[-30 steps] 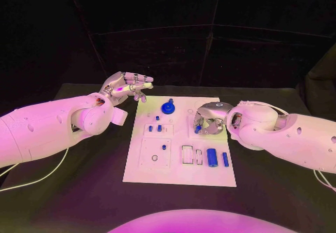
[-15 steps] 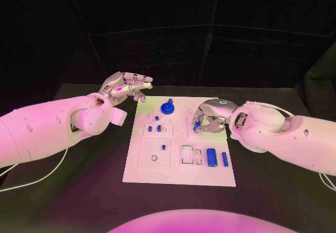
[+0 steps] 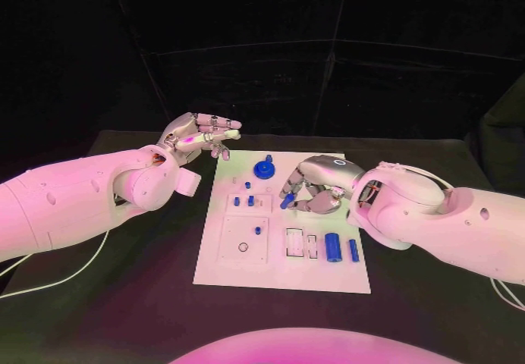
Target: Assemble the parts on the task board
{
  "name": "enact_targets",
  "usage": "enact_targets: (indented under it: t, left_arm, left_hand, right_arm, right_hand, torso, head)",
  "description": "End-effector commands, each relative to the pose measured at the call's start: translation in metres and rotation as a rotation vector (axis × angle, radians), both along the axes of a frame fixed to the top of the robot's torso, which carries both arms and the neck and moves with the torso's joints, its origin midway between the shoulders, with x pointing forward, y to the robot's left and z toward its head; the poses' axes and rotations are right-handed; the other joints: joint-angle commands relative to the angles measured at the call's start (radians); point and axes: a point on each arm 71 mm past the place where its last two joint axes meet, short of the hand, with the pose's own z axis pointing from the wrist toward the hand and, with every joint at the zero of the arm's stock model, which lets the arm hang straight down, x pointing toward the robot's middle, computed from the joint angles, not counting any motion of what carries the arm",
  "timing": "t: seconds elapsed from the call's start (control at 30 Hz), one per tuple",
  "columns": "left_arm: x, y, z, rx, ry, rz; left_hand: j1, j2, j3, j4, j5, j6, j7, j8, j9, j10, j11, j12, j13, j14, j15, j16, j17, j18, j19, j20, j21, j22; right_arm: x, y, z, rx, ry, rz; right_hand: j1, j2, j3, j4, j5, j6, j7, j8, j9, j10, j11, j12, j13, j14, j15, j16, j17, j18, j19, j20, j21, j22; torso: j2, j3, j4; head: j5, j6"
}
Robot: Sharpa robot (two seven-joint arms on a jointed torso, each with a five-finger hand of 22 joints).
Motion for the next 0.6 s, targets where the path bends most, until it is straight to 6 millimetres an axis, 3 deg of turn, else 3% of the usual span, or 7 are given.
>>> enact_targets:
  t: [0.03,0.33,0.6]
  left_arm:
    - [0.000,-0.002,0.001,-0.011,-0.004,-0.013]
    - [0.000,-0.005,0.001,-0.013,-0.005,-0.018]
    - [0.000,-0.006,0.002,-0.014,-0.005,-0.020]
  left_hand:
    - [0.004,0.008,-0.005,0.000,0.001,-0.006,-0.002,0.002,-0.001,-0.010,0.000,0.005,0.001,-0.004,0.001,-0.005,-0.001,0.013,-0.006,0.004,-0.005,-0.001]
    - [0.004,0.008,-0.005,0.000,0.001,-0.006,-0.002,0.002,-0.001,-0.010,0.000,0.005,0.001,-0.004,0.001,-0.005,-0.001,0.013,-0.006,0.004,-0.005,-0.001]
    - [0.004,0.008,-0.005,0.000,0.001,-0.006,-0.002,0.002,-0.001,-0.010,0.000,0.005,0.001,-0.004,0.001,-0.005,-0.001,0.013,-0.006,0.004,-0.005,-0.001]
  right_arm:
    - [-0.006,0.023,0.004,0.053,-0.013,0.071]
    - [-0.025,0.073,-0.019,0.055,0.042,0.203]
    - [-0.033,0.087,-0.047,-0.017,0.102,0.246]
  right_hand:
    - [-0.005,-0.007,0.005,0.001,0.006,0.003,0.002,-0.003,0.000,0.008,0.000,-0.002,0.000,0.000,-0.005,-0.006,-0.001,-0.005,0.004,-0.003,0.004,0.001]
    - [-0.007,-0.009,0.014,-0.002,0.012,0.001,0.005,-0.006,-0.001,0.006,0.002,-0.008,0.000,0.000,-0.004,-0.007,-0.001,-0.005,0.002,-0.003,0.002,-0.003]
    - [-0.009,-0.009,0.017,-0.002,0.013,0.000,0.006,-0.008,-0.002,0.005,0.003,-0.010,-0.001,0.000,-0.003,-0.007,-0.001,-0.004,0.000,-0.002,0.001,-0.005]
  torso:
    - [0.001,-0.0005,0.0007]
    - [0.001,-0.0007,0.0010]
    - [0.000,-0.0002,-0.0018]
  head:
    - [0.006,-0.003]
    - [0.015,-0.008]
    - [0.025,-0.015]
